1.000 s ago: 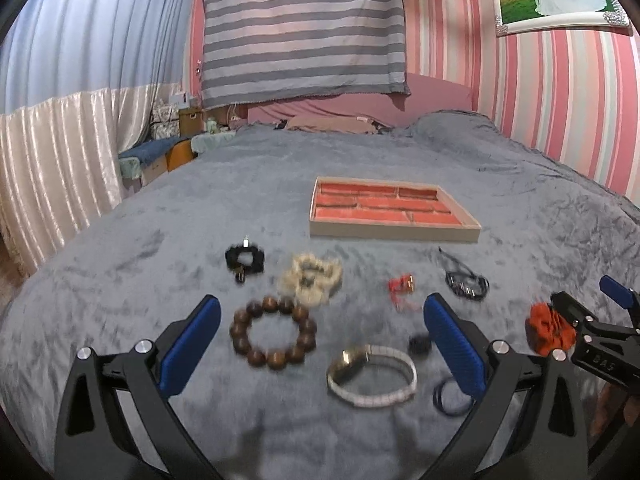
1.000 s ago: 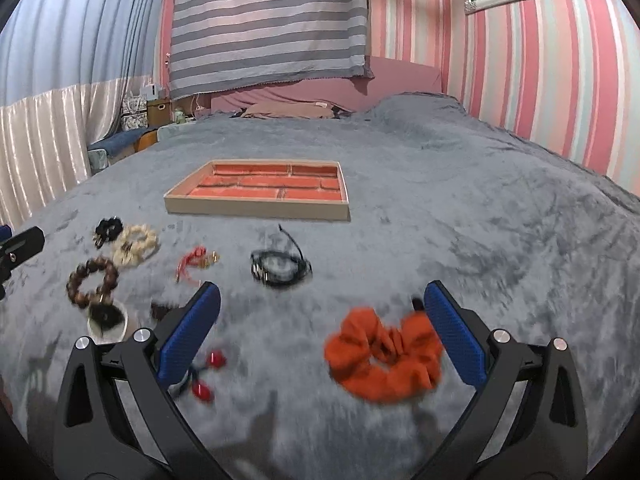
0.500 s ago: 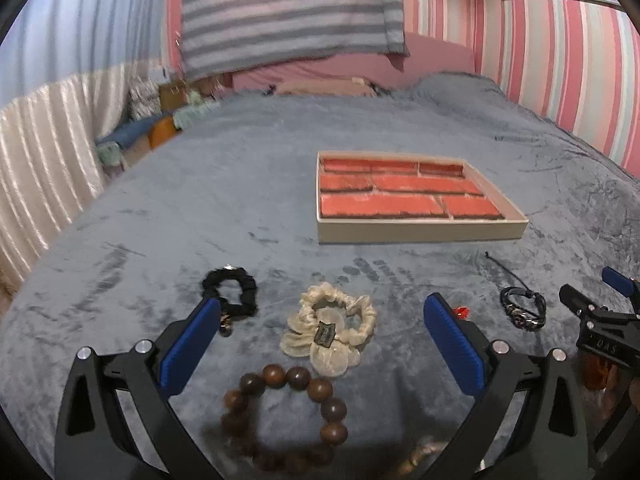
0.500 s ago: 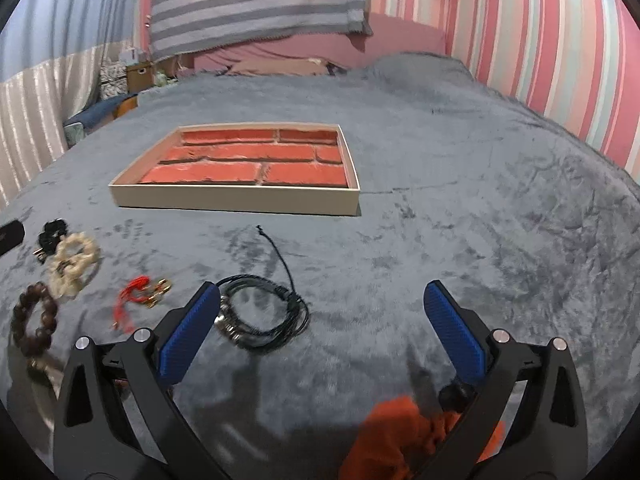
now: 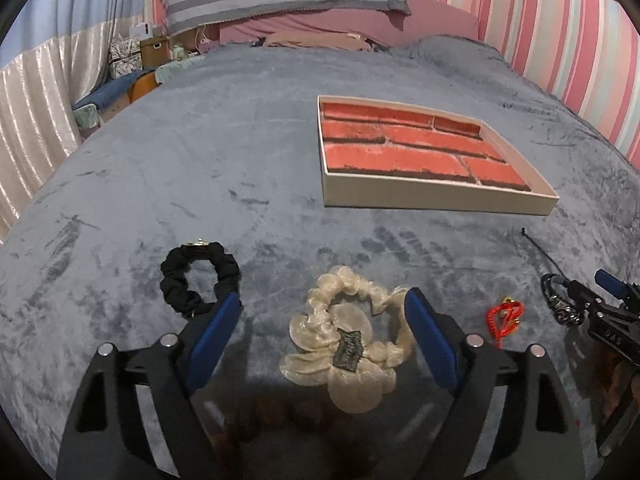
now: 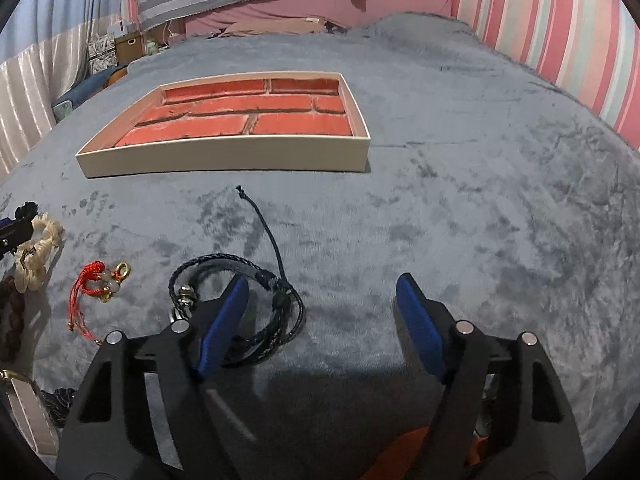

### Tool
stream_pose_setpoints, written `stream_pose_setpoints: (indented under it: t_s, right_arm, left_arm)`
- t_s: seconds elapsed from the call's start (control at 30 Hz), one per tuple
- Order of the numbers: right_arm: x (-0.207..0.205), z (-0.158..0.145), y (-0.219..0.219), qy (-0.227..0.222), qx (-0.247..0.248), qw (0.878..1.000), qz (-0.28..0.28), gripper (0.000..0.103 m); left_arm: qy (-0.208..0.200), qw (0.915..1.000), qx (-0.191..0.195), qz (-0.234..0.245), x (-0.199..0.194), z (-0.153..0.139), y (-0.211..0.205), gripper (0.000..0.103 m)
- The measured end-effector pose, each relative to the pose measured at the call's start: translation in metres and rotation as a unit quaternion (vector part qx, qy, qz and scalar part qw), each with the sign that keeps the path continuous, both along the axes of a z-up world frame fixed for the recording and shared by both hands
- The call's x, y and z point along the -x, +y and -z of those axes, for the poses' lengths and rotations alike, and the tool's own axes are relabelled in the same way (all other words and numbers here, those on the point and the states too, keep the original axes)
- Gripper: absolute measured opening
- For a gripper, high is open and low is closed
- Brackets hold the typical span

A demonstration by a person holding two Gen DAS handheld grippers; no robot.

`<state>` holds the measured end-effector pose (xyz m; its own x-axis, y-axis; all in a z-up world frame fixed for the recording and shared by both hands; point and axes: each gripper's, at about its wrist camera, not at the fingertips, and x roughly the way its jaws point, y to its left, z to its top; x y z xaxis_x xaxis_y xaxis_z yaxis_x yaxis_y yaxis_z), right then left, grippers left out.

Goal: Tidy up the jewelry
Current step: 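Grasp the cream scrunchie with the left tool while the right tool grasps the black braided bracelet, then carry both items into the brick-lined tray and open both tools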

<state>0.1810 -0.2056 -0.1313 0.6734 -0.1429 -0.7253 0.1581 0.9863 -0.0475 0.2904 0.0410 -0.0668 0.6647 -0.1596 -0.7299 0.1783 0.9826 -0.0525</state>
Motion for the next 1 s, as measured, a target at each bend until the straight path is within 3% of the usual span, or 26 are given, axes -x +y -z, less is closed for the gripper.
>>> stream_pose_setpoints:
  t_s: [0.13, 0.4, 0.53, 0.6, 0.73, 1.0]
  right_arm:
    - [-0.004, 0.006, -0.001, 0.014, -0.01, 1.0, -0.005, 0.064]
    - [-0.011, 0.012, -0.003, 0.027, -0.039, 0.999, -0.016, 0.054]
    - [-0.013, 0.011, 0.0, 0.031, -0.047, 0.998, -0.032, 0.038]
    - [-0.013, 0.011, 0.003, 0.032, -0.05, 0.997, -0.041, 0.03]
    - [-0.014, 0.01, 0.009, 0.033, -0.049, 0.997, -0.055, 0.019]
    - [-0.015, 0.006, 0.007, 0.026, -0.055, 0.997, -0.056, 0.015]
  left_arm:
    - [0.017, 0.9998, -0.003, 0.006, -0.007, 0.009, 0.002, 0.071]
    - [0.041, 0.9985, 0.002, 0.036, -0.014, 0.018, -0.003, 0.043]
    - [0.043, 0.9978, 0.006, 0.05, -0.015, 0.019, -0.006, 0.036]
    - [0.045, 0.9975, 0.01, 0.054, -0.016, 0.019, -0.007, 0.024]
    - [0.048, 0.9972, 0.019, 0.055, -0.018, 0.019, -0.005, 0.019]
    - [0.034, 0.9978, 0.026, 0.05, -0.014, 0.013, -0.003, 0.012]
